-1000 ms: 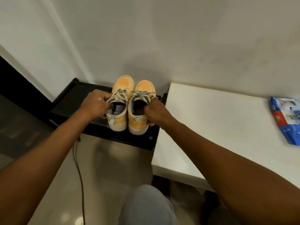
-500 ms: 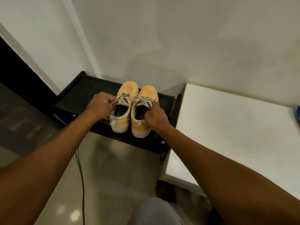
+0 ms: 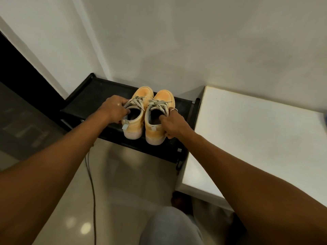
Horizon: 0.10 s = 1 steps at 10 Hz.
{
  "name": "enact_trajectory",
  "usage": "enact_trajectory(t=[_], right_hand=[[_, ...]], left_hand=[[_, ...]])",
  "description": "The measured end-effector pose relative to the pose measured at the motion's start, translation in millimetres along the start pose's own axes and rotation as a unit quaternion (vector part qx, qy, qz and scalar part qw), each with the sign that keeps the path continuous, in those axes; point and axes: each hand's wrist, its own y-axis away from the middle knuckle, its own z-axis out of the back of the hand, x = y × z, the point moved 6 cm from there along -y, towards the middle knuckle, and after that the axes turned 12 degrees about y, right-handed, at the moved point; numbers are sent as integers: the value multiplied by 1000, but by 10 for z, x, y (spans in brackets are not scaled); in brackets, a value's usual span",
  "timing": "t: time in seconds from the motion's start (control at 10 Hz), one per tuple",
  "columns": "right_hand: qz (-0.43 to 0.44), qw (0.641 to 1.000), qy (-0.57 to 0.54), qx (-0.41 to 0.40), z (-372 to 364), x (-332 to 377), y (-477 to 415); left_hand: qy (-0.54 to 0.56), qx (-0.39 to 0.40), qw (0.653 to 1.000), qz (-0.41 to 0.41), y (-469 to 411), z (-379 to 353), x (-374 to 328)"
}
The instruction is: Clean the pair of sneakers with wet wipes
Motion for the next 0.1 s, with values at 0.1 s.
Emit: enact_trajectory(t=[0.1], right_hand=[[8, 1000, -2, -29, 122, 43, 86]], left_hand=[[-17, -30, 999, 6, 100, 54, -125]])
